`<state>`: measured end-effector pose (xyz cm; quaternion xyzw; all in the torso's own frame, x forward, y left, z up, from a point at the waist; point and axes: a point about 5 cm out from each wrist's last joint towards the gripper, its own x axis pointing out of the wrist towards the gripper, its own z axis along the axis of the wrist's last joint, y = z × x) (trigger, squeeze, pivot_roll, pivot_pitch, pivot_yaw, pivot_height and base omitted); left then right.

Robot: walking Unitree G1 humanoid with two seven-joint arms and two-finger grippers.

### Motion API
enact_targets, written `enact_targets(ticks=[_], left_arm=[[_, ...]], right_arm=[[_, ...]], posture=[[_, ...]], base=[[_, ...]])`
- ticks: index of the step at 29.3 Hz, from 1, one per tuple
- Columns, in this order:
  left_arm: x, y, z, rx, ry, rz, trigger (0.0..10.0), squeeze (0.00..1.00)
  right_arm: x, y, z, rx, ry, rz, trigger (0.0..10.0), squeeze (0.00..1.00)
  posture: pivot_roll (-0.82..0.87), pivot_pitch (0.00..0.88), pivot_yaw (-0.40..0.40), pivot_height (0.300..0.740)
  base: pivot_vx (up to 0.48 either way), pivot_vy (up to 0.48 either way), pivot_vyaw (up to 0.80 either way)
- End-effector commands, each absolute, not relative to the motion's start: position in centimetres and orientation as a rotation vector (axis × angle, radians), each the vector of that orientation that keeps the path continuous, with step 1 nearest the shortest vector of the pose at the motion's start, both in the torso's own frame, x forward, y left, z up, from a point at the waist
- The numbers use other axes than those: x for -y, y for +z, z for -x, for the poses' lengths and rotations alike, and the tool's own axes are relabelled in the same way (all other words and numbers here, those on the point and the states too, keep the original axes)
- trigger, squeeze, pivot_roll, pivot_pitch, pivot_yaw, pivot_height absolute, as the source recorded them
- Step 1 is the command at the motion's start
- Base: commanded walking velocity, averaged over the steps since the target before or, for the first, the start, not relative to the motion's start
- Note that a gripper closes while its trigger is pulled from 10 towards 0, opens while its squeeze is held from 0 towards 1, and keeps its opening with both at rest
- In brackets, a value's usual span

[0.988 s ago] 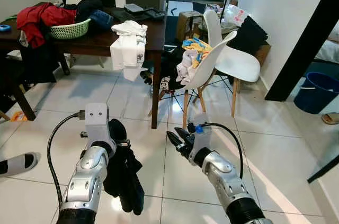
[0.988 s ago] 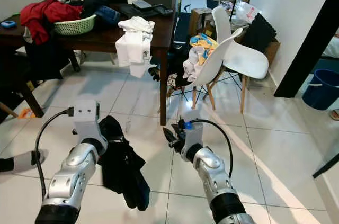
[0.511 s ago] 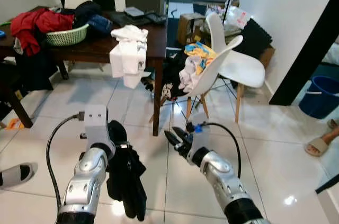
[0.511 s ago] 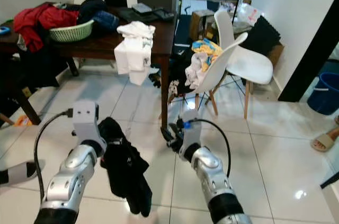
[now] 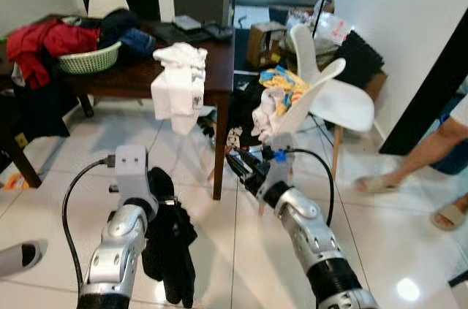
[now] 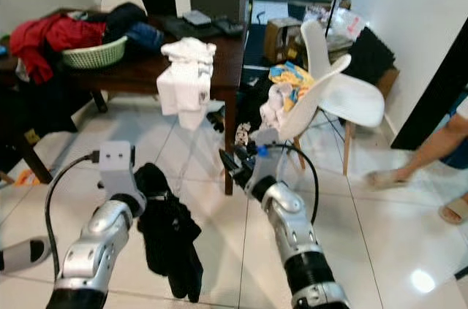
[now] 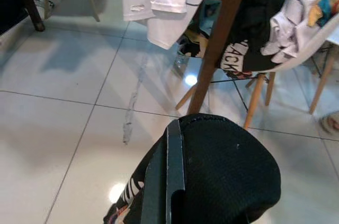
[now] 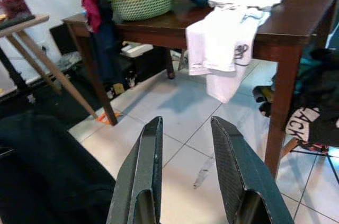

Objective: Hang hanger

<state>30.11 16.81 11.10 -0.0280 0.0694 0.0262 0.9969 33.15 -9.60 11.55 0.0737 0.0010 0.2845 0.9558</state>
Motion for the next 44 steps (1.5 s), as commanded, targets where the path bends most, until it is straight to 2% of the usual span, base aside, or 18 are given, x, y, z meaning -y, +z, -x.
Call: enact_targets(ticks=[1, 13, 23, 26, 29, 35, 42, 44], left_arm=[[-16.5, 12.0, -30.5, -0.108, 0.039, 0.057, 10.0, 0.00], [-16.5, 12.7, -30.7, -0.084, 0.039, 0.048, 10.0, 0.00], [-18.9, 16.2, -31.8, 0.023, 0.084, 0.000, 10.0, 0.00], [-19.4, 17.6, -32.2, 0.060, 0.089, -0.004, 10.0, 0.00], [-20.7, 22.0, -32.8, 0.185, 0.120, -0.014, 10.0, 0.00], [-21.7, 26.9, -33.4, 0.315, 0.123, -0.043, 10.0, 0.00], [-20.7, 28.6, -33.7, 0.355, 0.075, -0.062, 10.0, 0.00], [-20.0, 29.2, -33.9, 0.371, 0.047, -0.060, 10.0, 0.00]], right_arm=[[10.2, 11.4, -33.1, -0.013, 0.565, -0.158, 10.0, 0.00], [10.2, 11.6, -33.3, -0.013, 0.554, -0.171, 10.0, 0.00], [10.4, 12.2, -33.8, 0.005, 0.536, -0.179, 10.0, 0.00], [10.5, 12.2, -33.8, 0.004, 0.533, -0.179, 10.0, 0.00], [10.6, 12.1, -33.7, 0.002, 0.527, -0.183, 10.0, 0.00], [10.5, 11.9, -33.6, -0.004, 0.529, -0.186, 10.0, 0.00], [10.5, 11.9, -33.6, -0.005, 0.529, -0.185, 10.0, 0.00], [10.9, 12.0, -33.8, 0.010, 0.477, -0.185, 10.0, 0.00]], posture=[[-0.01, 0.000, -0.043, 0.740], [0.00, 0.000, -0.046, 0.740], [0.01, 0.000, -0.052, 0.740], [0.02, 0.000, -0.053, 0.740], [0.02, 0.000, -0.052, 0.740], [0.02, 0.000, -0.056, 0.740], [0.03, 0.000, -0.057, 0.740], [0.03, 0.000, -0.054, 0.740]], base=[[0.326, 0.000, 0.00], [0.326, 0.000, 0.00], [0.324, 0.000, 0.00], [0.326, 0.000, 0.00], [0.325, 0.000, 0.00], [0.322, 0.000, 0.00], [0.324, 0.000, 0.00], [0.324, 0.000, 0.00]])
